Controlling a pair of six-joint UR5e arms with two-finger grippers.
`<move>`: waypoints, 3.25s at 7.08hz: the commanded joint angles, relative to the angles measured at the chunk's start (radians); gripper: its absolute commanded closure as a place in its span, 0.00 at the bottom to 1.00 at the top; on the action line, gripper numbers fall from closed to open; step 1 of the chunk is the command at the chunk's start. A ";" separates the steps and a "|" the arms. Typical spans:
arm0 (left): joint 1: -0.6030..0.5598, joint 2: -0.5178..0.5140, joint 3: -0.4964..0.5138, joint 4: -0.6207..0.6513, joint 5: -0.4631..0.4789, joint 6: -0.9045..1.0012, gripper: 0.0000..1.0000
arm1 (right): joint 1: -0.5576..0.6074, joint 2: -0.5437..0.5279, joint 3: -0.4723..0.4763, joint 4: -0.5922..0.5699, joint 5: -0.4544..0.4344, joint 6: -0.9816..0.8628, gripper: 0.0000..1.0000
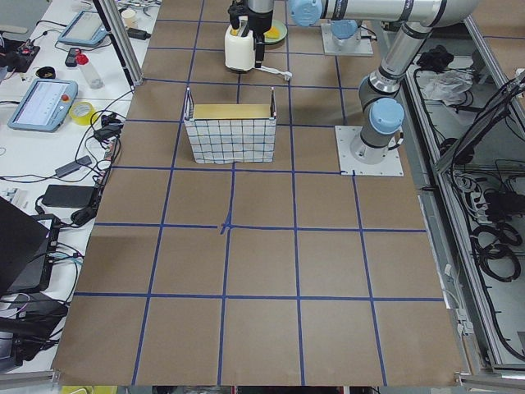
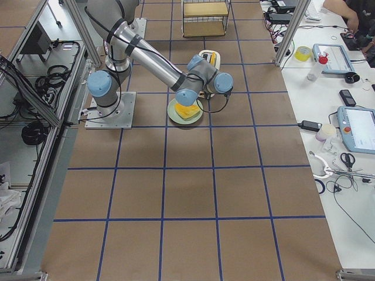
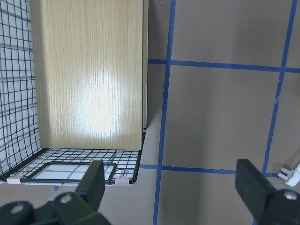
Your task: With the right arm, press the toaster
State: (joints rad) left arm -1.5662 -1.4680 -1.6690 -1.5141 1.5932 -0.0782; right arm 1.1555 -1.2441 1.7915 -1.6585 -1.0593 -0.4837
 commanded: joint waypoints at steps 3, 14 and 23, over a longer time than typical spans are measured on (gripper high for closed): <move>0.000 0.000 0.000 0.000 0.001 0.000 0.00 | 0.021 -0.095 -0.072 0.020 -0.068 0.169 1.00; 0.000 0.000 0.000 0.000 0.001 0.000 0.00 | 0.327 -0.256 -0.365 0.114 -0.495 0.661 0.00; 0.000 0.000 0.002 0.000 0.001 0.000 0.00 | 0.428 -0.230 -0.354 0.020 -0.496 0.378 0.00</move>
State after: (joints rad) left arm -1.5662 -1.4680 -1.6682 -1.5140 1.5938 -0.0782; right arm 1.5894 -1.4711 1.4356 -1.6451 -1.5506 -0.1135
